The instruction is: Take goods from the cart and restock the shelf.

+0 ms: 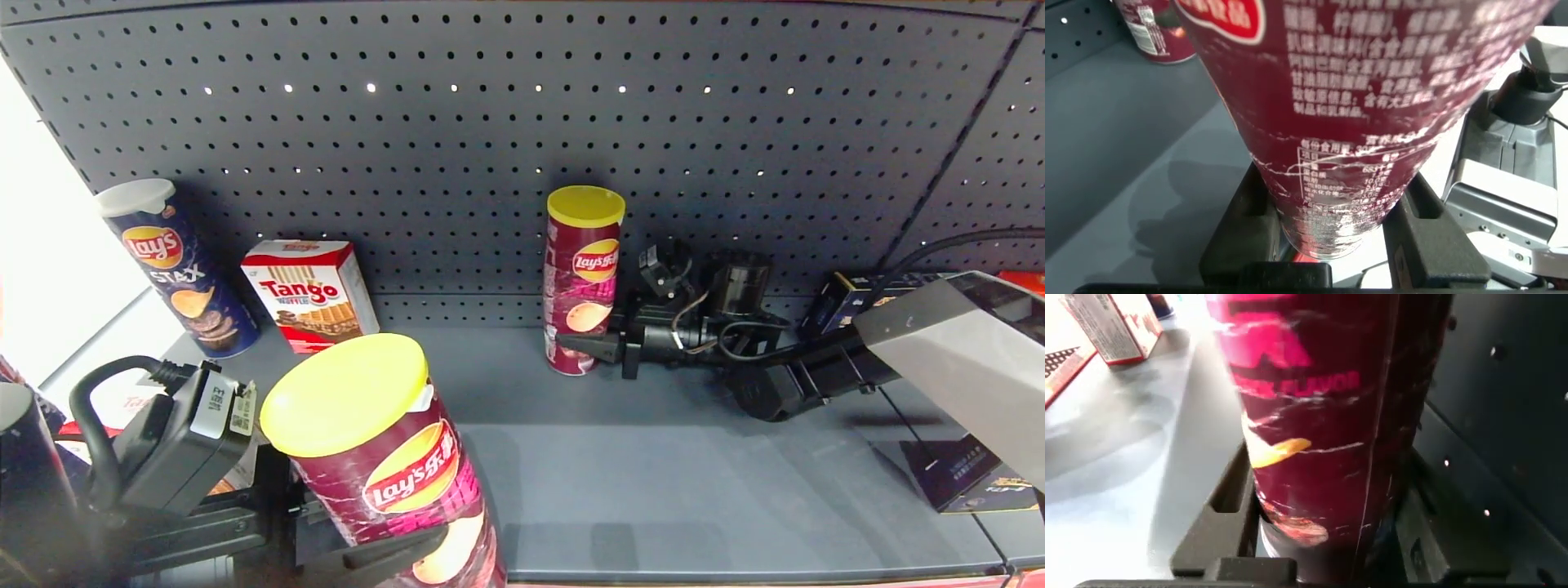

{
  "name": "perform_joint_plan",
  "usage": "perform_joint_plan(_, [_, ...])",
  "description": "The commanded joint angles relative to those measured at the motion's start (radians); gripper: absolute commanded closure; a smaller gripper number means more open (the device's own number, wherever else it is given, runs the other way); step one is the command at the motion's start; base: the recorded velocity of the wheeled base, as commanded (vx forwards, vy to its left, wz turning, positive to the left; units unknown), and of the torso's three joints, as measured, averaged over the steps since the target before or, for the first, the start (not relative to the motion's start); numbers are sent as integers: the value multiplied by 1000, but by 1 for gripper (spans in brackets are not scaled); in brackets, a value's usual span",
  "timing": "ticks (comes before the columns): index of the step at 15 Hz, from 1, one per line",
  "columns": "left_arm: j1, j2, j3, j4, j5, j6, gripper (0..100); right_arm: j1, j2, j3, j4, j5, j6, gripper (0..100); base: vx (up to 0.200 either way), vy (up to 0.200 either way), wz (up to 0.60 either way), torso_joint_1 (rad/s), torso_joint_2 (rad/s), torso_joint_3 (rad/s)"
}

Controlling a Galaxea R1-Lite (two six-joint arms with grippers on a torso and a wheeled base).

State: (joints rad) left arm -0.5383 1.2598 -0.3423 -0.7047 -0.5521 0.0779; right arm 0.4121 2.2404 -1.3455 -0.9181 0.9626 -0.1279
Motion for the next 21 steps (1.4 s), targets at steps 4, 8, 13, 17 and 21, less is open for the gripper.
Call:
perform_joint_plan(4, [1,-3,13,-1,0,0,100,62,-232,238,-8,-107,-1,100,0,0,0,0,0,0])
perform_joint_plan(8, [1,-8,16,-1,3,0,100,165,-427,517,-25,-280,2,100,0,0,0,0,0,0])
perform_joint_plan(13, [18,-7,16,-1,4,0,100,292,-536,885,-334,-532,25,100,0,0,0,0,0,0])
perform_joint_plan(17, [32,-5,17,-1,6,0,100,361,-463,1057,-541,-624,40,100,0,0,0,0,0,0])
perform_joint_plan(21, [32,-2,19,-1,8,0,100,330,-347,1079,-653,-620,40,100,0,0,0,0,0,0])
